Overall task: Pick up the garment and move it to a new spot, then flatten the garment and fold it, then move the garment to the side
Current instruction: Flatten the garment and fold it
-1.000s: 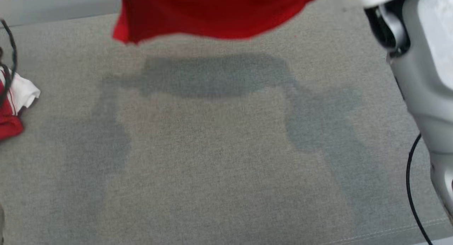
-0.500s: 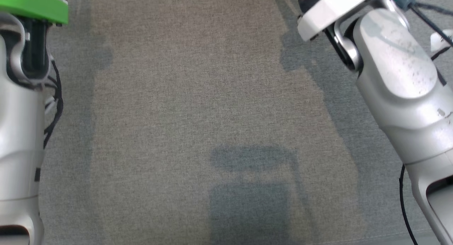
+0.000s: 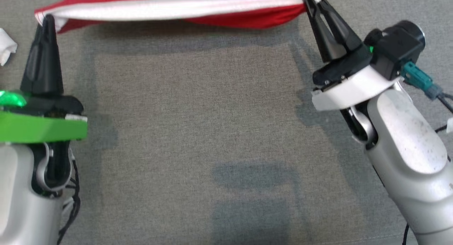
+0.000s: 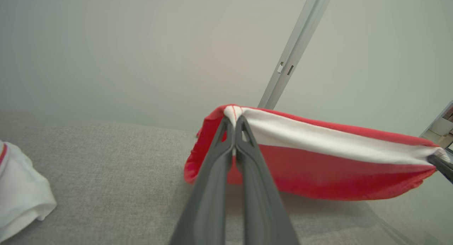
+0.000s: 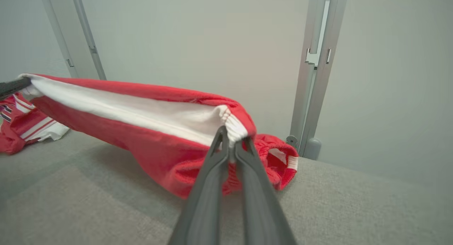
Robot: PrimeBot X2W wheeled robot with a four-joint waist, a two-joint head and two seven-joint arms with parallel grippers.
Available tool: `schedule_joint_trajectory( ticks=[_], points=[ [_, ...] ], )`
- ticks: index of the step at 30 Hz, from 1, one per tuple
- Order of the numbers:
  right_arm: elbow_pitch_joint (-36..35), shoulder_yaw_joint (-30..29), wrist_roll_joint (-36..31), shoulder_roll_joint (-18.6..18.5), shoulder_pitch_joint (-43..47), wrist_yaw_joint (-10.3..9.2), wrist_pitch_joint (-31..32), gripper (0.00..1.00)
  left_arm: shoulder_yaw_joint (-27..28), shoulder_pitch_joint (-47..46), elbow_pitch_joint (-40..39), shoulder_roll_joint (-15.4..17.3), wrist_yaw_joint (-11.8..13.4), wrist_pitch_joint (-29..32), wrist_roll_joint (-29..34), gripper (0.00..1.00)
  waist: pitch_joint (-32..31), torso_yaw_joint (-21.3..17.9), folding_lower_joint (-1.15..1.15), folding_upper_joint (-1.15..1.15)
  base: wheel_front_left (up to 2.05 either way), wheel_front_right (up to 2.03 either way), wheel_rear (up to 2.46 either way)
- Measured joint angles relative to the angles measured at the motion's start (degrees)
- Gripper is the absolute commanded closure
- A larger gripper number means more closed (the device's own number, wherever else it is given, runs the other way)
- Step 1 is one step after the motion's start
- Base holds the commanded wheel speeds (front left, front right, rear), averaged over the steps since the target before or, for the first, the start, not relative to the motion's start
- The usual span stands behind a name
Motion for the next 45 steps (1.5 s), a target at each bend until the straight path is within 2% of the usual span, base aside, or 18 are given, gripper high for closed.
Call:
schedule_joint_trajectory(
  ticks=[6, 16, 23, 28, 31, 37, 44, 45],
  points=[
    [-5.8, -2.1, 0.7, 0.1, 11.9, 0.0, 0.0, 1.0, 1.1, 11.8, -7.7, -3.8, 0.6, -0.5, 0.0, 1.0, -4.2, 0.3, 0.0, 0.0, 0.0, 0.0, 0.0],
    [-14.2, -4.2, 1.1, -2.4, 31.6, 0.0, 0.0, 1.0, 1.9, 30.3, -18.2, -6.8, 2.3, -0.7, 5.4, 1.0, -12.9, 0.9, -0.01, 0.0, 0.0, 0.0, 0.0],
    [-20.4, -6.5, 0.9, -5.6, 43.0, 0.01, 0.0, 1.0, 1.1, 40.1, -27.2, -5.4, 4.6, 0.7, 9.2, 1.0, -18.0, 0.5, -0.01, 0.0, 0.0, 0.0, 0.0],
    [-22.5, -6.3, 1.8, -6.3, 46.4, 0.03, 0.3, 1.0, 1.5, 43.5, -30.6, -3.8, 5.9, 3.4, 9.2, 1.0, -19.3, -0.9, -0.01, 0.0, 0.0, 0.0, 0.0],
    [-21.0, -5.5, 1.5, -6.5, 46.3, 0.04, 0.9, 1.0, 1.9, 43.1, -29.2, -3.6, 5.9, 4.2, 8.0, 1.0, -19.3, -2.0, -0.01, 0.0, 0.0, 0.0, 0.0],
    [-15.0, -3.4, 2.5, -3.4, 42.0, 0.04, 0.9, 1.0, 1.1, 36.2, -20.4, -3.8, 3.7, 5.4, 5.3, 1.0, -18.2, -3.3, -0.01, 0.0, 0.0, 0.0, 0.0],
    [-5.4, -3.7, 3.4, 0.8, 32.7, 0.04, 0.3, 1.0, -0.1, 19.5, -5.1, -3.0, 1.6, 6.8, 5.4, 1.0, -14.7, -4.3, -0.01, 0.0, 0.0, 0.0, 0.0],
    [-2.6, -4.2, 3.5, 2.5, 29.9, 0.04, 0.3, 1.0, -0.9, 14.0, -0.2, -2.9, 1.3, 7.3, 5.7, 1.0, -13.2, -4.6, -0.01, 0.0, 0.0, 0.0, 0.0]
  ],
)
